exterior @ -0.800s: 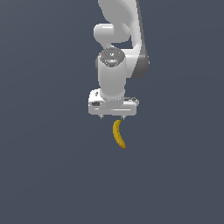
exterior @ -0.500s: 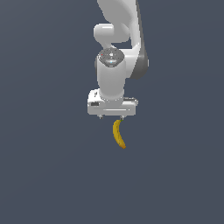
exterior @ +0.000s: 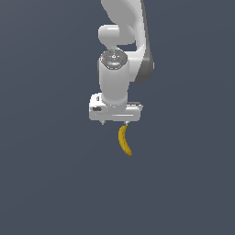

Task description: Pick up the object and move it to a goal position.

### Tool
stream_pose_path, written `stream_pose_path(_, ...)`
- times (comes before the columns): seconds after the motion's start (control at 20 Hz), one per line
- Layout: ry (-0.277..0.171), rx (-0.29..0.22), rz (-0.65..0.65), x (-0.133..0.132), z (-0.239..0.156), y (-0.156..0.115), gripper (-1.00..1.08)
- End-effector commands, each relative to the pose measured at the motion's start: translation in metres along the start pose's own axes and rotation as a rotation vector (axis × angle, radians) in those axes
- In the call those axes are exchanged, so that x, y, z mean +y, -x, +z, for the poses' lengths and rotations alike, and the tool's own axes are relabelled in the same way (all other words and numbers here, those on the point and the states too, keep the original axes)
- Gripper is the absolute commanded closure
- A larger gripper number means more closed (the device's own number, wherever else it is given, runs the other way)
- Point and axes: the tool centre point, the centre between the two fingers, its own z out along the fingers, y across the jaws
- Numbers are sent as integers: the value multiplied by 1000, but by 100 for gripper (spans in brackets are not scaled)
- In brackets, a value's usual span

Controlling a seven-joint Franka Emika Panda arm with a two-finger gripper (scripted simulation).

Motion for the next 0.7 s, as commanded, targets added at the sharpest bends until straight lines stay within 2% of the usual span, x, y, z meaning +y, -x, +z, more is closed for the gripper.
stream_pose_path(0.0,0,0,-1,-2,5,0,-92)
stream_pose_path(0.3,-2,7,-6,-14,31,0,-92)
stream_pose_path(0.65,-7,20,-13,-36,79,4,-92)
